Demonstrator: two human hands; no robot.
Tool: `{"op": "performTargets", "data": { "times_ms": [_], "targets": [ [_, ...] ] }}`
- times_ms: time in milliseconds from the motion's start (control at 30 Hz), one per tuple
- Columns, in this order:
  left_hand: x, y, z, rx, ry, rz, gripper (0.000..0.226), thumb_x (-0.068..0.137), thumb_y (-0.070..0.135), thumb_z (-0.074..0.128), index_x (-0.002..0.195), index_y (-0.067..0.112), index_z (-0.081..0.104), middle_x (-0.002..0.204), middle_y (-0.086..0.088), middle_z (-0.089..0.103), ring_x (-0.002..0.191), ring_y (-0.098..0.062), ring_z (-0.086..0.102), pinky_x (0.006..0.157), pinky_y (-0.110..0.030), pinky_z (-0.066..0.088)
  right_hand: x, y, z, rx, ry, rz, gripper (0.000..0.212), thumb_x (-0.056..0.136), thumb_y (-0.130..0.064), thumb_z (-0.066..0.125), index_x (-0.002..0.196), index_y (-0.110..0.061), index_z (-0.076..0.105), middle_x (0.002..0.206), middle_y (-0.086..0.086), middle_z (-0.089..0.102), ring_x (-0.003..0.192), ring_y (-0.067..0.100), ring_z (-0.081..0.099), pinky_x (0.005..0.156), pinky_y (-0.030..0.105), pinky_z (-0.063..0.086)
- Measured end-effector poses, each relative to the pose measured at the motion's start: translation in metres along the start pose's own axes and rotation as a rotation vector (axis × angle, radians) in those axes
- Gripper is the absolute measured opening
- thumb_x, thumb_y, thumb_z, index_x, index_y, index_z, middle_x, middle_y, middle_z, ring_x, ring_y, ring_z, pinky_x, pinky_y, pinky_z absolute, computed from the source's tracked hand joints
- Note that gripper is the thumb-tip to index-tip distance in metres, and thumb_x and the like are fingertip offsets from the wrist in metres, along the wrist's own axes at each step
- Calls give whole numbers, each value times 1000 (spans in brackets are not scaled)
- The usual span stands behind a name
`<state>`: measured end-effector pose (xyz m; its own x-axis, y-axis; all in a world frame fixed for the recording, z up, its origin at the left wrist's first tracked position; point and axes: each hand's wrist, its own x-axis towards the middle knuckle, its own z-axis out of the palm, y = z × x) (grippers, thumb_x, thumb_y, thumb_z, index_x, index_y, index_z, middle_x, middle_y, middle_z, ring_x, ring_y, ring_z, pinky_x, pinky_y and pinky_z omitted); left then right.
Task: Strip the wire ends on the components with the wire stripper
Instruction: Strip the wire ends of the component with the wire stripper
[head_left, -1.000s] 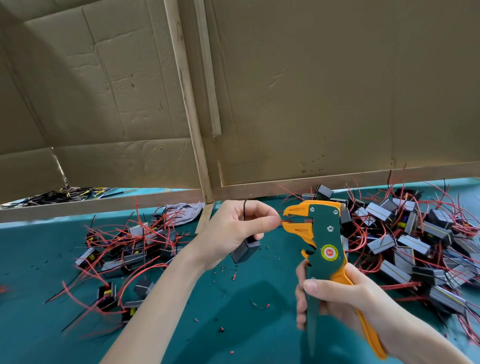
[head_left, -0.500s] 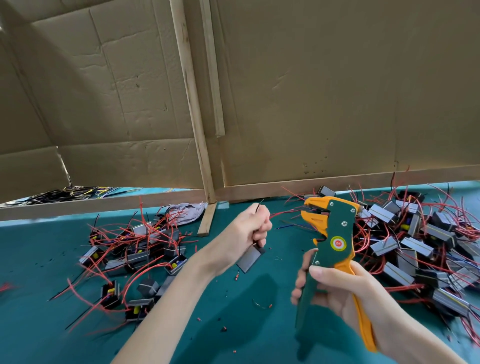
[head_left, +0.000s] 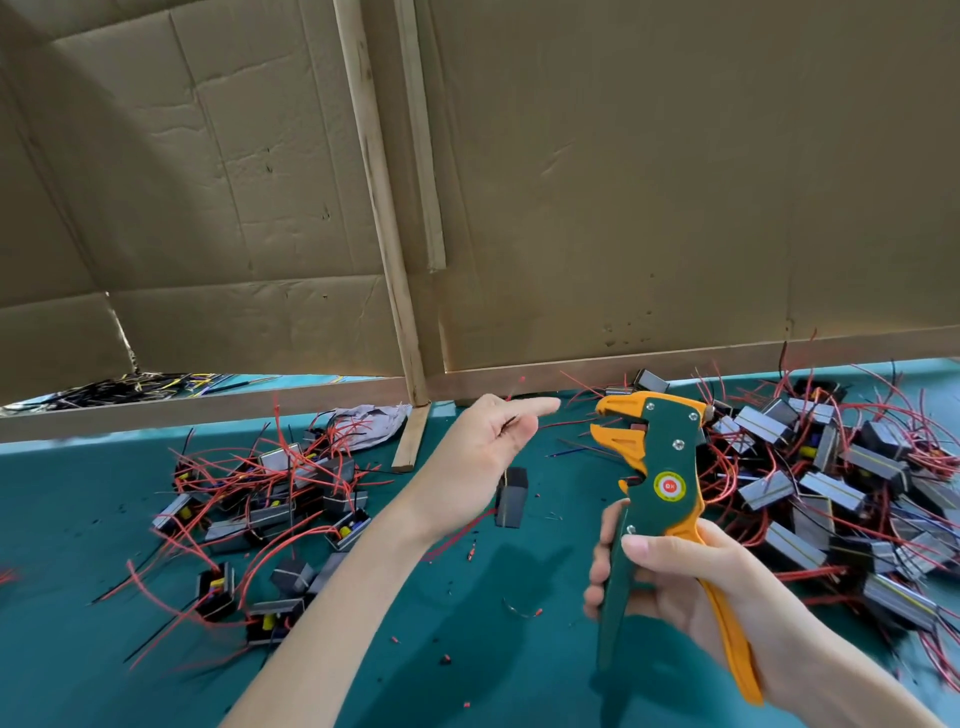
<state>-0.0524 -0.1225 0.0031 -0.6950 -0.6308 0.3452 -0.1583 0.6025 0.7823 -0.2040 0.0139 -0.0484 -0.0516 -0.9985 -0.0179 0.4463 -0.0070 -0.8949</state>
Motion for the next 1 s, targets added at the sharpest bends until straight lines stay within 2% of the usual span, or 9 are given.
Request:
{"op": "performTargets", "data": {
  "times_ms": [133,233,333,433,533,633,733,867,1000],
  "targets": [
    [-3,-5,4,-103,-36,-87,29,99,25,38,115,31,61,76,18,38,63,9,41,64,-8,31,2,1,-1,-1,-4,6,27,54,-12,77,77,1,70,74,30,60,66,44,64,63,51,56],
    [-6,-18,19,-166,-93,-202,43,76,17,38,113,27,58,93,5,38,81,-2,39,76,-20,32,2,1,-3,9,15,2,17,63,-5,68,78,2,68,75,30,59,66,44,64,62,50,57],
    [-6,-32,31,-145,-127,-269,35,93,1,35,112,21,57,109,1,45,101,-6,45,91,-21,34,2,1,-5,0,16,-2,25,56,-10,76,78,0,71,77,30,60,69,44,64,65,50,57],
    [-3,-43,27,22,-90,-240,30,103,11,30,102,26,57,113,4,48,106,1,48,92,-12,34,4,2,-9,5,11,-15,34,49,-16,83,79,-3,73,78,28,62,70,43,65,66,49,57],
    [-4,-49,23,111,-67,-164,28,104,20,37,94,26,62,107,0,55,103,-5,53,90,-13,37,5,4,-14,-5,-12,-13,50,43,-23,94,84,-4,73,81,26,64,74,43,66,70,49,56],
    [-7,-49,29,27,-32,-141,20,97,16,54,84,24,68,96,0,67,94,-10,63,90,-26,47,6,6,-17,-4,-19,-4,54,42,-26,96,86,-4,73,82,26,65,76,43,67,71,50,56],
    [-6,-45,30,-128,45,-117,19,91,5,62,89,20,73,85,8,69,76,-11,67,83,-28,54,7,7,-19,-11,-26,11,54,43,-26,96,86,-4,73,83,27,65,77,44,66,72,50,56],
    [-3,-27,16,-352,109,-67,26,85,1,68,88,26,76,76,9,72,63,-6,61,69,-16,51,5,4,-19,-22,-43,32,53,45,-26,96,88,-3,73,83,27,64,77,43,65,73,50,56],
    [-2,-4,4,-372,97,13,20,86,8,68,79,25,76,78,10,73,70,1,59,68,-9,44,3,0,-14,-37,-80,61,51,47,-24,94,87,-2,72,81,27,62,74,42,65,71,50,56]
  ]
}}
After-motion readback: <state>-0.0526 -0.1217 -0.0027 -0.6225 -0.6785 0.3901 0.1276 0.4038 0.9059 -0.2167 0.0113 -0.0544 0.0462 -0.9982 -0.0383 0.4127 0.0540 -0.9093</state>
